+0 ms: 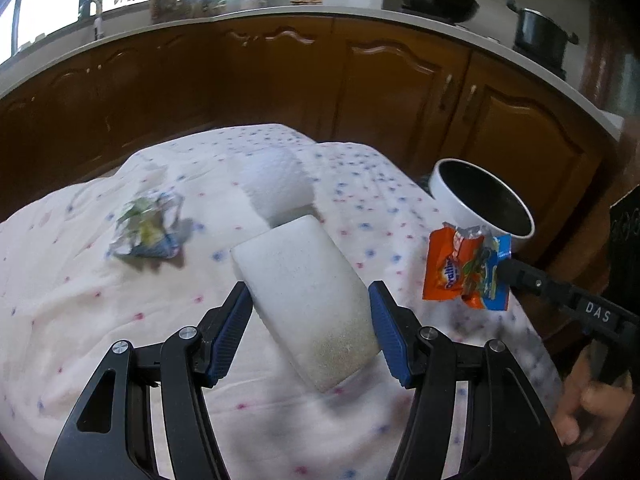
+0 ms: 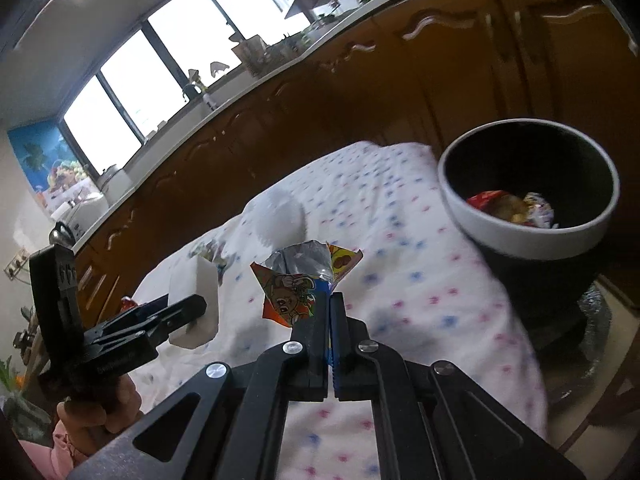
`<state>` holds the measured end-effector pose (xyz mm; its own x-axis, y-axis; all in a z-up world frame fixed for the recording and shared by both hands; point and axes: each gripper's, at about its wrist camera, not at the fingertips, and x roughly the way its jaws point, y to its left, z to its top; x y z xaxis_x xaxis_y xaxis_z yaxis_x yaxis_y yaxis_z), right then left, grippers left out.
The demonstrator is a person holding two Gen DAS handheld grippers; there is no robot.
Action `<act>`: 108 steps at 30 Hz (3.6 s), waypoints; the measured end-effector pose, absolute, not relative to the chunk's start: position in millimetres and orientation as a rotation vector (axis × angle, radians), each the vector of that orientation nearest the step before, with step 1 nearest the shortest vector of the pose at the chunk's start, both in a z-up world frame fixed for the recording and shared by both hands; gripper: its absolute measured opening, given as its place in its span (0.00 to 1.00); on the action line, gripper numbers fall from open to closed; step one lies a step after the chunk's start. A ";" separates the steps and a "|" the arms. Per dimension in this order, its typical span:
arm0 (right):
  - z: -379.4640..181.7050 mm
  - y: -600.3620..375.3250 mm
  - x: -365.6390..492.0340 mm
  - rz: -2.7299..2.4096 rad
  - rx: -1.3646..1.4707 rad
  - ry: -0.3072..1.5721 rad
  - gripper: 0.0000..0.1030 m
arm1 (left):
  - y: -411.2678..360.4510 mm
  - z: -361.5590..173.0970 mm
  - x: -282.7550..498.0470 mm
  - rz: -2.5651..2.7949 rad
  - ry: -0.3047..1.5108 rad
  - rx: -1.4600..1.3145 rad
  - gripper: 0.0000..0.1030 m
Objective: Collect trash
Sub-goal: 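Carry foam block and orange bag over the bin and open both tools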
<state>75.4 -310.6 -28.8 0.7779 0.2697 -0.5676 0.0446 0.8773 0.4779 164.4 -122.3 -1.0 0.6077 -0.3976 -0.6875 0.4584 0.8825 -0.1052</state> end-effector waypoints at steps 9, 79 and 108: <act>-21.3 -348.9 57.9 0.054 0.516 0.629 0.01 | -167.2 9.7 160.6 -0.552 0.745 0.127 0.58; -33.3 -497.6 96.0 -0.205 0.479 0.666 0.01 | -415.3 -2.9 221.7 -0.710 0.752 0.375 0.59; -31.4 -503.7 93.0 -0.225 0.521 0.657 0.30 | -404.1 4.6 219.3 -0.705 0.745 0.364 0.68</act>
<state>93.0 -503.7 -31.4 0.7739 -0.0370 -0.6322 0.3580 0.8490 0.3885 219.3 -404.1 4.6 0.5240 -0.4511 -0.7224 0.6965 0.7152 0.0586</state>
